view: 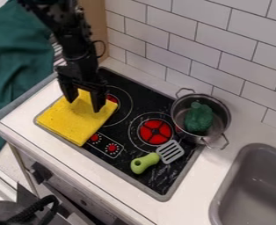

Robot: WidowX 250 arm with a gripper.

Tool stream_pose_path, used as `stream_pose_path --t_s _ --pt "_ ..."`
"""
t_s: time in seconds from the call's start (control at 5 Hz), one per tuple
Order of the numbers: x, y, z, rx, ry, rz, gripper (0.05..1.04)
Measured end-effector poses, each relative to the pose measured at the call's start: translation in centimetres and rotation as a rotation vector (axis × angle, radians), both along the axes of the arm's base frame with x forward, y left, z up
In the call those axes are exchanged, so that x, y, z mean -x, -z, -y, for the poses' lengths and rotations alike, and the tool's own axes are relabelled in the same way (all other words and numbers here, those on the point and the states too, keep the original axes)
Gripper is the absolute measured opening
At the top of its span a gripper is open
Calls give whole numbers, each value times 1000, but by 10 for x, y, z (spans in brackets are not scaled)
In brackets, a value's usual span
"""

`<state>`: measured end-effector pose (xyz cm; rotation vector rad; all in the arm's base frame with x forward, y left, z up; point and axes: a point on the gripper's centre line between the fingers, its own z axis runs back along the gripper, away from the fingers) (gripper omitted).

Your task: Move the yellow clothes to between the burners

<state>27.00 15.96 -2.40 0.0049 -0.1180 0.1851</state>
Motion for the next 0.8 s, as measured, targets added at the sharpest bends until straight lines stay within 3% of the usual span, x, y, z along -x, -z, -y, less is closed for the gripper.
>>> stream_pose_path --t_s 0.4,0.8 --pt "13 11 -9 33 -25 37 1007" --pt "-5 22 -1 31 5 2 1005"
